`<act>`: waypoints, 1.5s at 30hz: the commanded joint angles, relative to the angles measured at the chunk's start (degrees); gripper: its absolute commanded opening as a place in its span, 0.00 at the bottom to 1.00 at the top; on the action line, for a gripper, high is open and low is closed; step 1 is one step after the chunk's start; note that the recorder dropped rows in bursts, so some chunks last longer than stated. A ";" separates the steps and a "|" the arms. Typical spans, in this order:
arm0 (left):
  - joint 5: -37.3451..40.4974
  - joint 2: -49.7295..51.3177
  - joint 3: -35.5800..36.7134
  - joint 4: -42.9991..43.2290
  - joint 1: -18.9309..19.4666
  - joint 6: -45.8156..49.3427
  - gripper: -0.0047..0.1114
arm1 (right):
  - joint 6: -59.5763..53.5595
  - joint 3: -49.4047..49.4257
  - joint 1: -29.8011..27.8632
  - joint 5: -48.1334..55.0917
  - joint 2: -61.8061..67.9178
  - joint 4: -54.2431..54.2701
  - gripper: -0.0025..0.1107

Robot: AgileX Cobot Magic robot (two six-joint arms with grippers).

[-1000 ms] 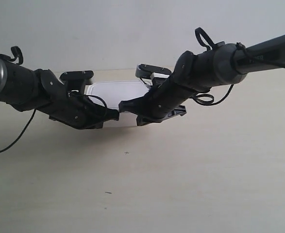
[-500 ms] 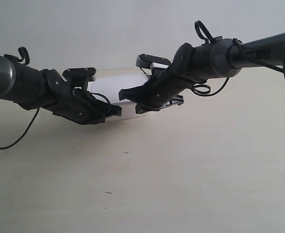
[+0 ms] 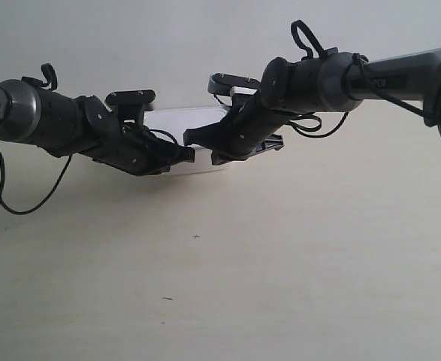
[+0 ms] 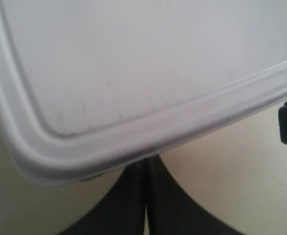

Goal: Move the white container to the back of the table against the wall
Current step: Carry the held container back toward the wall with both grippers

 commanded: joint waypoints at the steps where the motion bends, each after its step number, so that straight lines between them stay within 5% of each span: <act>1: -0.20 1.13 -1.71 1.38 1.13 -0.17 0.04 | 0.72 -2.89 -0.99 0.86 1.75 -0.69 0.02; 45: 2.78 12.96 -20.50 6.86 2.37 -1.33 0.04 | 0.12 -17.31 -4.62 -2.12 11.35 -3.45 0.02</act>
